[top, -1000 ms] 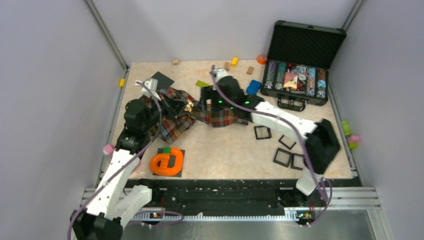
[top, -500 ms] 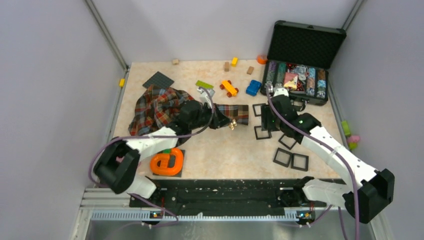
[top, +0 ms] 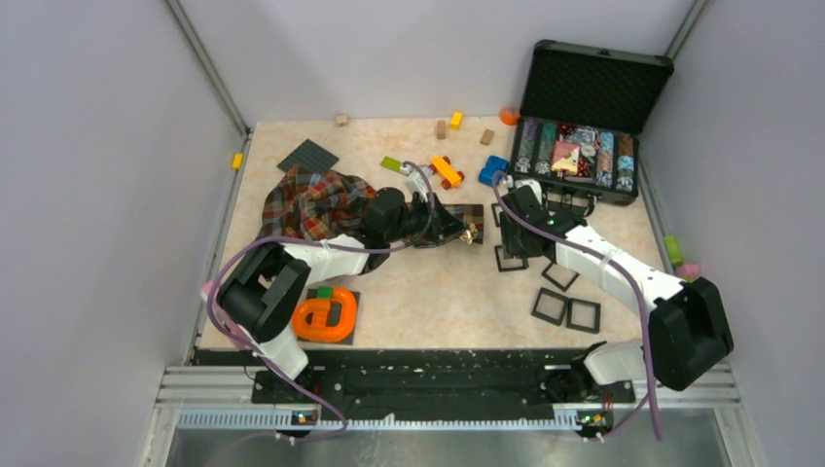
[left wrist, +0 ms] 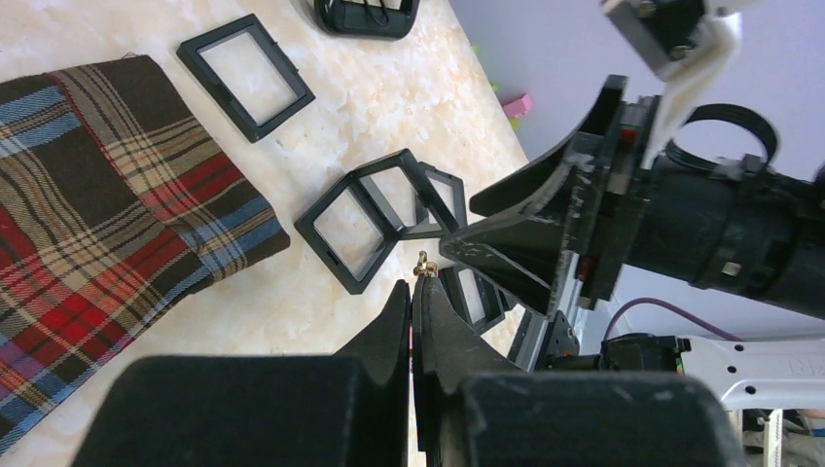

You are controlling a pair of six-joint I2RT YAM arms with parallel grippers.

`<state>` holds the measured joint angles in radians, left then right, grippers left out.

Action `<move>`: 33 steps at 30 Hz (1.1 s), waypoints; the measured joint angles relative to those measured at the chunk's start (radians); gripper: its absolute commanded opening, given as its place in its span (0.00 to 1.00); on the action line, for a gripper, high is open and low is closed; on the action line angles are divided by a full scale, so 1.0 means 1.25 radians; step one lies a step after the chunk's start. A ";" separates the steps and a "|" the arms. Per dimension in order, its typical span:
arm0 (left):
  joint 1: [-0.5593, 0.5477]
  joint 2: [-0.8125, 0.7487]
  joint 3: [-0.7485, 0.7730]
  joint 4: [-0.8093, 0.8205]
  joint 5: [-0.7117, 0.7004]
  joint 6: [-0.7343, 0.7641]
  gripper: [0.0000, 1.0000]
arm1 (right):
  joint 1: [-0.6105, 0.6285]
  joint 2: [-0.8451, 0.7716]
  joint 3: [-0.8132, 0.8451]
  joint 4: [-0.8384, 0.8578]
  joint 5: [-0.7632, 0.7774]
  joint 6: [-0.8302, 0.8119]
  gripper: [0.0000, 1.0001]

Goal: Remove the brooch from the garment

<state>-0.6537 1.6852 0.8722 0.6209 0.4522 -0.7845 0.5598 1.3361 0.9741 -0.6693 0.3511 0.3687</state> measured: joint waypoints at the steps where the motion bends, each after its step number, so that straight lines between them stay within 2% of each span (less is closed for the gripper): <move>1: 0.000 0.002 0.001 0.004 0.003 0.000 0.00 | -0.003 0.010 0.000 0.003 0.003 0.001 0.48; 6: 0.000 0.009 0.001 0.006 0.013 0.000 0.00 | -0.016 0.046 -0.002 0.007 0.027 0.008 0.41; 10: 0.000 0.010 0.004 0.007 0.024 0.000 0.00 | -0.031 0.052 -0.003 0.008 0.038 0.013 0.22; 17: 0.000 0.021 0.008 0.005 0.029 0.000 0.00 | -0.031 0.060 -0.003 0.016 0.024 0.012 0.02; 22: 0.000 0.029 0.010 0.009 0.037 -0.005 0.00 | -0.005 0.060 -0.003 0.015 0.022 0.014 0.01; 33: -0.034 0.135 0.026 0.039 0.043 -0.063 0.00 | 0.063 0.022 -0.003 0.013 -0.021 0.062 0.01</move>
<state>-0.6956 1.8542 0.9051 0.6693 0.5056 -0.8635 0.6388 1.3640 0.9703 -0.6537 0.3252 0.4465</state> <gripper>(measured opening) 0.010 0.043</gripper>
